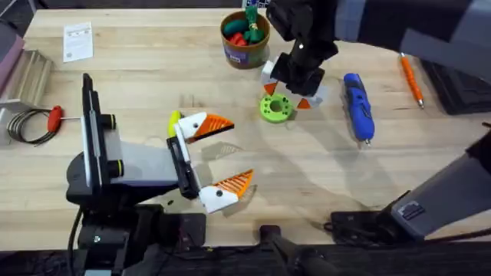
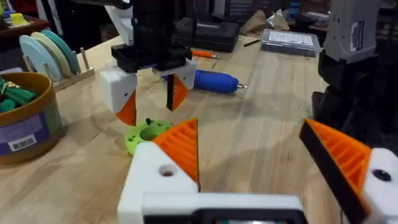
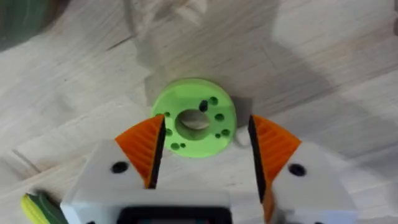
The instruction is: Pick up the gripper from the table and insert it into the empty holder that is missing its gripper. Then pick up a screw, insert it into the mounting hole, and use the screwdriver to tighten it. Finally, clean up the table by picking up the vegetable and placing it into the bucket.
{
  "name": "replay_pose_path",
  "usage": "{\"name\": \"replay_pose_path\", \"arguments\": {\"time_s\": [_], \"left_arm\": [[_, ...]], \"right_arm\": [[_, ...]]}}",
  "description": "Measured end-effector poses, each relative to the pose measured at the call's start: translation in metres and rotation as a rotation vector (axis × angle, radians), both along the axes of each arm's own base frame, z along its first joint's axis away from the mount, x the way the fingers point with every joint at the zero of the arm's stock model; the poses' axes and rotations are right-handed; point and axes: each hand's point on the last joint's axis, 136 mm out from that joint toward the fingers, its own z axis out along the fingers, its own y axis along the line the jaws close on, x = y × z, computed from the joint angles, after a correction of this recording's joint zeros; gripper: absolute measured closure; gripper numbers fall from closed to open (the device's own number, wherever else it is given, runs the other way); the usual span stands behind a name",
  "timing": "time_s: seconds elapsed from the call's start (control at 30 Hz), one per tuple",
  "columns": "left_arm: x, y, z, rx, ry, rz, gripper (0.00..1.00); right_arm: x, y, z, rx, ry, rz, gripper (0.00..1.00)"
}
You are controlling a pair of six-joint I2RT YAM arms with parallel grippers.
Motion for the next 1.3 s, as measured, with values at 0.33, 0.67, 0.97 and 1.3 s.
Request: {"name": "replay_pose_path", "arguments": {"time_s": [0.33, 0.67, 0.97, 1.3], "left_arm": [[0.0, 0.0, 0.0, 0.0, 0.0, 0.0, 0.015], [0.0, 0.0, 0.0, 0.0, 0.0, 0.0, 0.015], [0.0, 0.0, 0.0, 0.0, 0.0, 0.0, 0.015], [0.0, 0.0, 0.0, 0.0, 0.0, 0.0, 0.015]], "right_arm": [[0.008, 0.004, -0.004, 0.011, -0.023, -0.008, 0.375], [0.007, 0.004, -0.015, -0.004, 0.003, -0.011, 0.512], [0.008, 0.004, -0.015, -0.003, -0.002, -0.011, 0.644], [0.011, 0.001, -0.015, -0.022, -0.017, -0.015, 0.719]]}}
